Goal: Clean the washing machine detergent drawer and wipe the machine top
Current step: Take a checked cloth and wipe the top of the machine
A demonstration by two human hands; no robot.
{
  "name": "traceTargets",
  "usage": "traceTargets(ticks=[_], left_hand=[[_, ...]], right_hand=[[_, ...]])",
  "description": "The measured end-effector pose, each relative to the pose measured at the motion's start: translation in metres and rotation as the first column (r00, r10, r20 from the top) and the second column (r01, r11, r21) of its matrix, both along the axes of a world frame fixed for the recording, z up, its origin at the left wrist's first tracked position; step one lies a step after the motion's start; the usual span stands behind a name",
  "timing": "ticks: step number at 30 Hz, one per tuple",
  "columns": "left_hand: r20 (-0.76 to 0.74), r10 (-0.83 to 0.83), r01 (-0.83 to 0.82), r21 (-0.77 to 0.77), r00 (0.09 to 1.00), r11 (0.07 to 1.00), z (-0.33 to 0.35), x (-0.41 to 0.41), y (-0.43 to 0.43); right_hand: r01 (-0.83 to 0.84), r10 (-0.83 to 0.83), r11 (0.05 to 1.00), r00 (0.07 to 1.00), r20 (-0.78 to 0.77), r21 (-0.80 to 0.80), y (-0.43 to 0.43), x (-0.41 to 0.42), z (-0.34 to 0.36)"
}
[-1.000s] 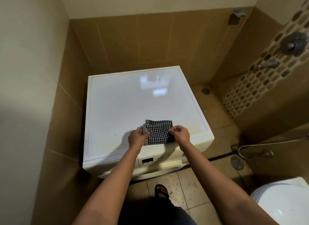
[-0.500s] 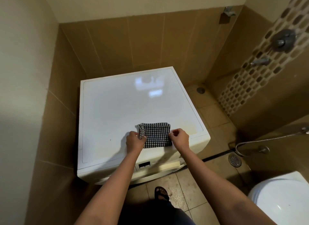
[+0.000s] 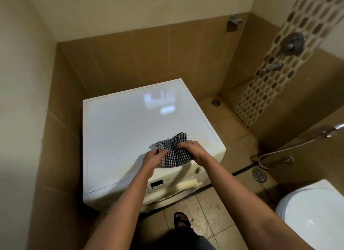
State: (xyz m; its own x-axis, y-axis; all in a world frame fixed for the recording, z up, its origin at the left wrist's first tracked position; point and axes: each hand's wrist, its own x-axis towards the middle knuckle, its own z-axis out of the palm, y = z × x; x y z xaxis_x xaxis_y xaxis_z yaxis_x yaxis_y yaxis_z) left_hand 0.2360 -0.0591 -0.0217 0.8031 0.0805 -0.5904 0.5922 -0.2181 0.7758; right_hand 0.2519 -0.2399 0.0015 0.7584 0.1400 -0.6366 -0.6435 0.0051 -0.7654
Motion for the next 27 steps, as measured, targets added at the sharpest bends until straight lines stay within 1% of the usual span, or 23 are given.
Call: traceTargets(ticks=[2,3,5,7,9,12,14,17,19,22,24,27], left_hand=[[0.048,-0.072,0.074,-0.049,0.996,0.996,0.015,-0.008,-0.014],[0.061,-0.109,0.114,-0.072,0.992,0.991,0.022,-0.011,-0.022],[0.085,-0.195,0.205,-0.127,0.977,0.971,0.033,-0.014,-0.043],[0.107,-0.245,0.26,-0.166,0.964,0.951,0.044,-0.017,-0.069],[0.115,-0.26,0.276,-0.154,0.959,0.949,0.054,-0.021,-0.1],[0.163,-0.269,0.286,-0.085,0.949,0.955,0.069,-0.028,-0.147],[0.192,-0.292,0.308,-0.058,0.937,0.95,0.078,-0.031,-0.182],[0.25,-0.35,0.379,-0.076,0.903,0.922,0.097,-0.03,-0.237],[0.292,-0.414,0.45,-0.067,0.862,0.891,0.114,-0.027,-0.279],[0.372,-0.506,0.551,-0.018,0.778,0.834,0.136,-0.018,-0.345],[0.417,-0.566,0.609,0.037,0.711,0.792,0.15,-0.011,-0.393],[0.472,-0.622,0.677,0.07,0.625,0.733,0.175,-0.006,-0.466]], right_hand=[[0.043,-0.037,0.976,0.999,-0.033,0.213,-0.022,-0.015,0.016],[0.094,-0.08,0.942,0.995,-0.056,0.323,-0.033,-0.024,0.024],[0.24,-0.223,0.839,0.97,-0.094,0.487,-0.059,-0.042,0.037],[0.364,-0.361,0.733,0.924,-0.126,0.574,-0.083,-0.061,0.05],[0.467,-0.49,0.631,0.859,-0.148,0.62,-0.109,-0.081,0.06],[0.588,-0.656,0.533,0.741,-0.143,0.609,-0.148,-0.107,0.081],[0.616,-0.731,0.481,0.675,-0.103,0.623,-0.181,-0.121,0.097],[0.652,-0.812,0.412,0.58,-0.069,0.636,-0.234,-0.137,0.126],[0.658,-0.848,0.389,0.529,-0.028,0.644,-0.271,-0.144,0.149],[0.666,-0.896,0.349,0.444,0.026,0.659,-0.328,-0.152,0.187],[0.68,-0.92,0.337,0.386,0.073,0.651,-0.368,-0.157,0.214],[0.689,-0.939,0.331,0.312,0.148,0.645,-0.431,-0.166,0.26]])
